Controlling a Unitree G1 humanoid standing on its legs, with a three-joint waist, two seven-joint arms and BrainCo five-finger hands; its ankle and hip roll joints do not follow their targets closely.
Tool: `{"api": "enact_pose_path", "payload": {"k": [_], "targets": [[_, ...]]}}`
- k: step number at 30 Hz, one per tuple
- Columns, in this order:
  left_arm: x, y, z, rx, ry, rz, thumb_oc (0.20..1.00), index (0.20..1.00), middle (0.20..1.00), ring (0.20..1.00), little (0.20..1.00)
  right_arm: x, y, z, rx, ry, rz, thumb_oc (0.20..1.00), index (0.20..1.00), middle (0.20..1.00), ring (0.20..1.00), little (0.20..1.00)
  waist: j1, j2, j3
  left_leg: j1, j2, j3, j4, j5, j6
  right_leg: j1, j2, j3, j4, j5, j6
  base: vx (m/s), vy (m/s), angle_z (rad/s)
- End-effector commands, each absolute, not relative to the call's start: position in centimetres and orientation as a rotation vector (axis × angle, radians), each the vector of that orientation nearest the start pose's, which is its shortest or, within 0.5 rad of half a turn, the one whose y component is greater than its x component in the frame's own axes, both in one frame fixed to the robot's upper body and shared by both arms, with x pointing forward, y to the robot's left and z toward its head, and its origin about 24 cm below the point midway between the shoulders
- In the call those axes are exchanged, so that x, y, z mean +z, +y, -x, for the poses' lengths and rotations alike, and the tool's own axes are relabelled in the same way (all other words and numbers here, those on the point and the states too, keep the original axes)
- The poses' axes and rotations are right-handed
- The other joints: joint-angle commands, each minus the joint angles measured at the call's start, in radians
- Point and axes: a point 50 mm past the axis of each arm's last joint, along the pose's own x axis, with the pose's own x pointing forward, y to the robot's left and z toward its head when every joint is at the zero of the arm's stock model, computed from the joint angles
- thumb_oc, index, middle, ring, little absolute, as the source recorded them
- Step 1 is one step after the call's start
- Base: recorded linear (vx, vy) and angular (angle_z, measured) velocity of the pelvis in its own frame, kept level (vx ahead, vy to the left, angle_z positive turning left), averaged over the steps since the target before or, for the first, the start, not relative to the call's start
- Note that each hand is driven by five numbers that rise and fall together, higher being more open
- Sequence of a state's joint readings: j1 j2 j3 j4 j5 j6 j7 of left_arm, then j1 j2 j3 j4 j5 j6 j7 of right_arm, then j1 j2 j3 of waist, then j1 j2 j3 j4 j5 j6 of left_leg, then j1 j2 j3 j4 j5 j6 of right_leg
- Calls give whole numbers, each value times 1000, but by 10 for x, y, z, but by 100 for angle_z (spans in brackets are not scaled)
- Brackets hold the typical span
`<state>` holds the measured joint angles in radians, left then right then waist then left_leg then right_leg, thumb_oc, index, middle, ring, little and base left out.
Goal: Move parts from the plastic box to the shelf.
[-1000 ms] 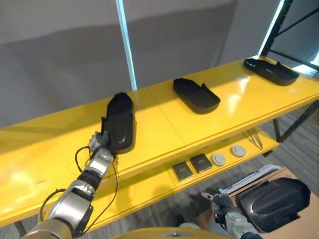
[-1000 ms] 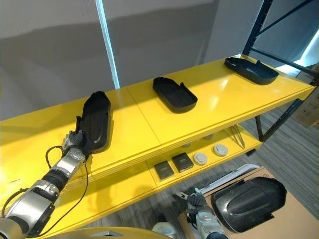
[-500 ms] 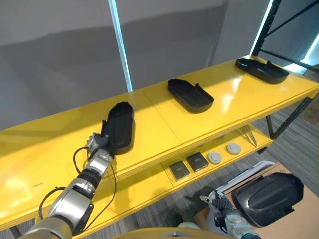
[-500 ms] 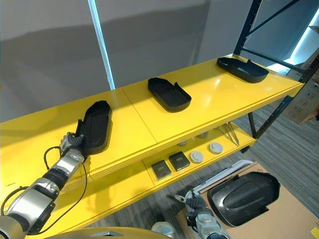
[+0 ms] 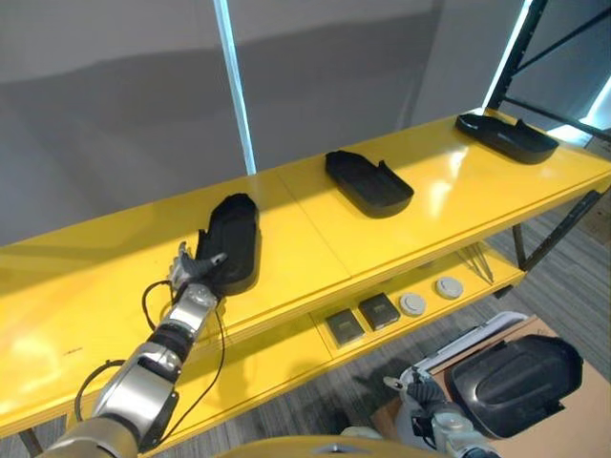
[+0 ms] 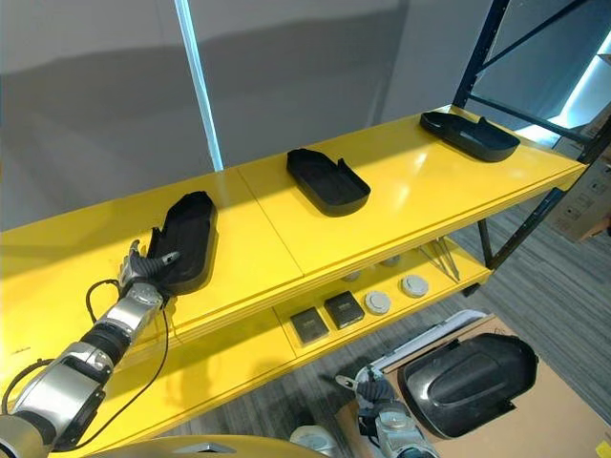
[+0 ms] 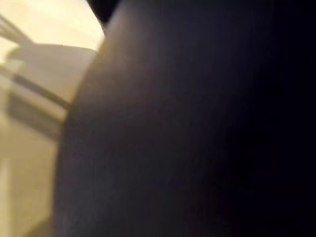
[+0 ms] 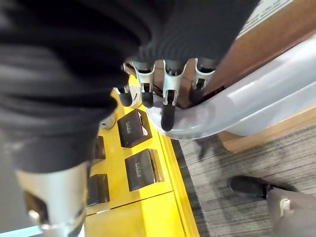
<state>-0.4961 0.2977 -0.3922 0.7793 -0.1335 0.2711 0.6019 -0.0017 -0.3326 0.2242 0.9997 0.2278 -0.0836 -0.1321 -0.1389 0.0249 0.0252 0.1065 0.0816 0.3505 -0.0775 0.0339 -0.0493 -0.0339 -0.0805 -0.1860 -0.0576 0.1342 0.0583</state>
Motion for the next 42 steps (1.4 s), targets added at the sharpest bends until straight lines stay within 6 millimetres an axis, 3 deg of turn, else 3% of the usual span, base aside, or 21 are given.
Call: {"api": "enact_pose_path", "payload": {"k": [1, 9, 13, 16, 21, 24, 29, 30, 31, 32, 38, 42], "targets": [[8, 192, -320, 386, 367, -483, 1000, 1000, 1000, 1000, 1000, -140, -258, -121, -204, 1031, 304, 1000, 1000, 1000, 1000, 1000, 5, 22, 60, -45, 100, -62, 7, 55, -42, 75, -50, -10, 12, -75, 74, -7, 33, 12], [68, 223, -312, 340, 127, -392, 1000, 1000, 1000, 1000, 1000, -139, -261, -118, -268, 1013, 280, 1000, 1000, 1000, 1000, 1000, 84, 24, 75, -61, 89, -116, 19, 53, -42, 95, -63, -54, 11, -74, 72, -20, 29, 16], [106, 249, -287, 390, -77, -368, 1000, 1000, 1000, 1000, 1000, -137, -261, -117, -292, 1002, 264, 1000, 1000, 1000, 1000, 1000, 137, 15, 75, -62, 76, -150, 19, 46, -40, 120, -72, -91, 2, -74, 75, 0, 55, 27], [133, 250, -273, 324, -289, -318, 1000, 1000, 1000, 1000, 1000, -138, -257, -115, -286, 1000, 270, 1000, 1000, 1000, 1000, 1000, 162, 8, 72, -60, 70, -163, 18, 42, -39, 131, -77, -106, 0, -73, 77, 18, 48, 28], [158, 213, -257, -74, -468, -92, 1000, 1000, 1000, 1000, 1000, -139, -254, -115, -273, 998, 289, 1000, 1000, 1000, 1000, 1000, 187, 2, 74, -55, 61, -179, 15, 34, -36, 142, -86, -121, 4, -71, 85, 13, 50, 15], [155, 174, -250, -431, -439, 87, 1000, 1000, 1000, 1000, 1000, -138, -253, -119, -249, 1000, 314, 1000, 1000, 1000, 1000, 1000, 187, -3, 68, -55, 53, -178, 11, 35, -30, 136, -90, -118, 6, -62, 93, 25, 55, -2], [148, 137, -242, -781, -380, 223, 1000, 1000, 1000, 1000, 1000, -140, -250, -120, -206, 1008, 325, 1000, 1000, 1000, 1000, 1000, 163, -3, 57, -45, 53, -154, 0, 33, -24, 127, -92, -93, -3, -50, 102, 45, -21, -5], [145, 125, -240, -859, -347, 274, 959, 959, 959, 959, 959, -141, -248, -120, -185, 1010, 335, 1000, 1000, 1000, 1000, 1000, 150, -1, 56, -44, 57, -144, -3, 36, -25, 121, -88, -84, -4, -48, 102, 37, -86, -9], [144, 122, -239, -880, -330, 294, 699, 699, 699, 699, 699, -141, -247, -119, -178, 1012, 340, 1000, 1000, 1000, 1000, 1000, 144, 0, 56, -43, 59, -141, -4, 37, -26, 118, -87, -80, -4, -48, 102, 31, -114, -29], [140, 119, -239, -891, -299, 329, 200, 200, 200, 200, 200, -142, -247, -116, -173, 1021, 351, 1000, 1000, 1000, 1000, 1000, 132, 3, 57, -44, 63, -134, -5, 39, -28, 112, -84, -71, -5, -47, 102, 14, -110, -28], [118, 115, -238, -897, -168, 433, 200, 200, 200, 200, 200, -141, -265, -102, -222, 1054, 384, 1000, 1000, 1000, 1000, 1000, 102, 23, 81, -68, 75, -117, 5, 50, -34, 76, -80, -47, 9, -49, 94, -31, -38, -17], [105, 113, -238, -877, -107, 422, 200, 200, 200, 200, 200, -138, -273, -104, -238, 1044, 386, 1000, 1000, 1000, 1000, 1000, 93, 36, 99, -85, 80, -115, 11, 56, -37, 57, -83, -41, 19, -51, 90, -64, 7, -1]]}}
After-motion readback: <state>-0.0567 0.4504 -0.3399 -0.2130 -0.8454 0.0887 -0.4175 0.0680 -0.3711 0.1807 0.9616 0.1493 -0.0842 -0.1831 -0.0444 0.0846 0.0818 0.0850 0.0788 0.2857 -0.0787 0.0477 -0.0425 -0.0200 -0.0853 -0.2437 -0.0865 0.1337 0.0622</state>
